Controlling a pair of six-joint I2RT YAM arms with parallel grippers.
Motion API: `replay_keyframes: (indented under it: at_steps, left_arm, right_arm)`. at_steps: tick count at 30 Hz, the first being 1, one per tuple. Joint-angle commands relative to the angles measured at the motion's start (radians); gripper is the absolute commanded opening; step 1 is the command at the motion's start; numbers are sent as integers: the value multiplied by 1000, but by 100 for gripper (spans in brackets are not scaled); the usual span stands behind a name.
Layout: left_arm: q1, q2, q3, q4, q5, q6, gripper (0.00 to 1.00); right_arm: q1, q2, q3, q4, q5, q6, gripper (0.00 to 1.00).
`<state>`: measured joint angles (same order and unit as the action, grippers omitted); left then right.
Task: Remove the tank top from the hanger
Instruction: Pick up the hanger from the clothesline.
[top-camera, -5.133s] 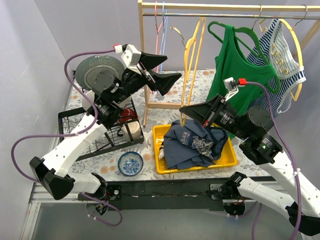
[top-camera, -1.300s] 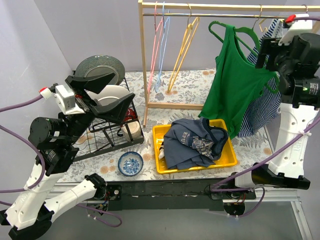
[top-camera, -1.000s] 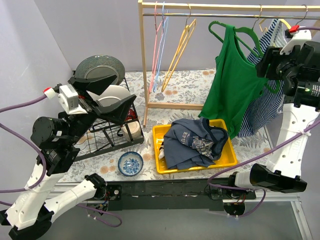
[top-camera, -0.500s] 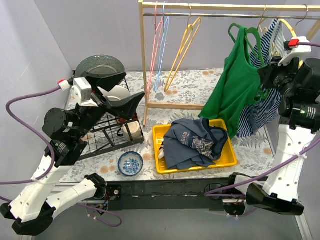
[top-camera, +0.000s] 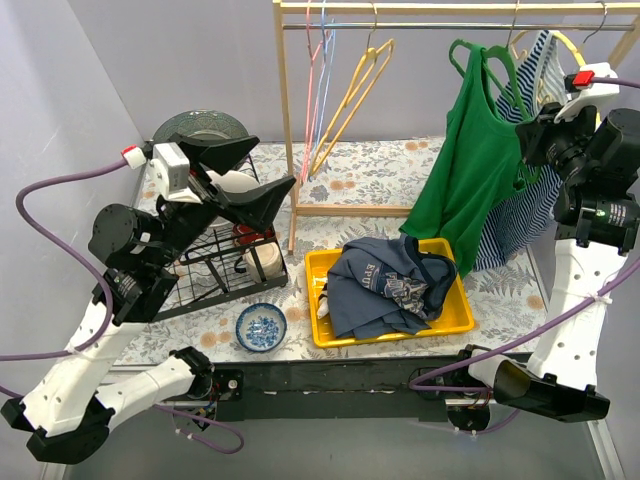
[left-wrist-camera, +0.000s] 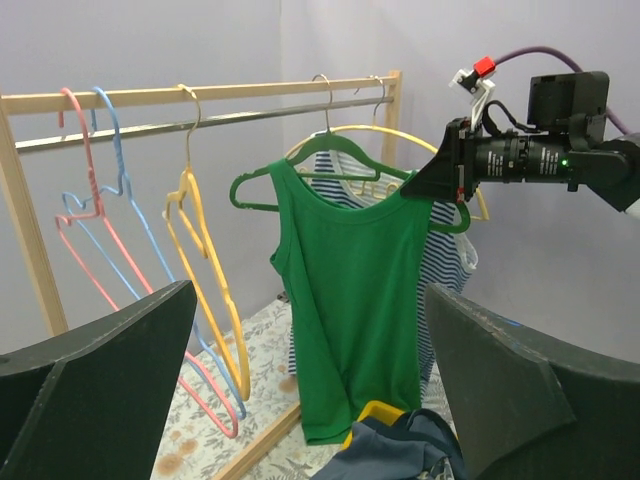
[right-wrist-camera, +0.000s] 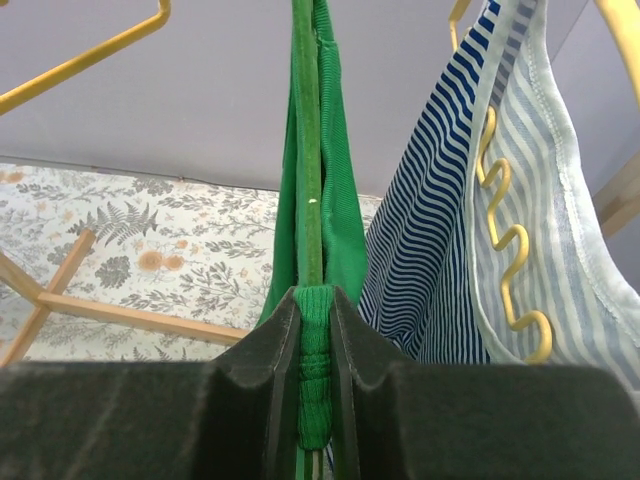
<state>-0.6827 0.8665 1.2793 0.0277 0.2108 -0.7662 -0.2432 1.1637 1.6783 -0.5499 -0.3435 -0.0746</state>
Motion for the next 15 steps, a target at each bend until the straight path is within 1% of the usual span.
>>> replay_keyframes:
  at_steps: [1,5,10,12,15]
  left_arm:
    - [-2,25,58,-22,24,-2,98]
    - [-2,34,61,-17,22,-7,98]
    - [-2,54,90,-22,22,-15,98]
    - [-2,83,113,-22,7,-19,98]
    - [-2,140,190,-69,-22,-50,98]
  right_arm:
    - [-5,-39,90,194,-43,32,1]
    - [-5,-47,109,189,-63,36,1]
    - [-7,-73,92,186,-77,44,1]
    - [-5,-76,92,165,-92,53,1]
    - [-5,-93,84,139,-127,67,1]
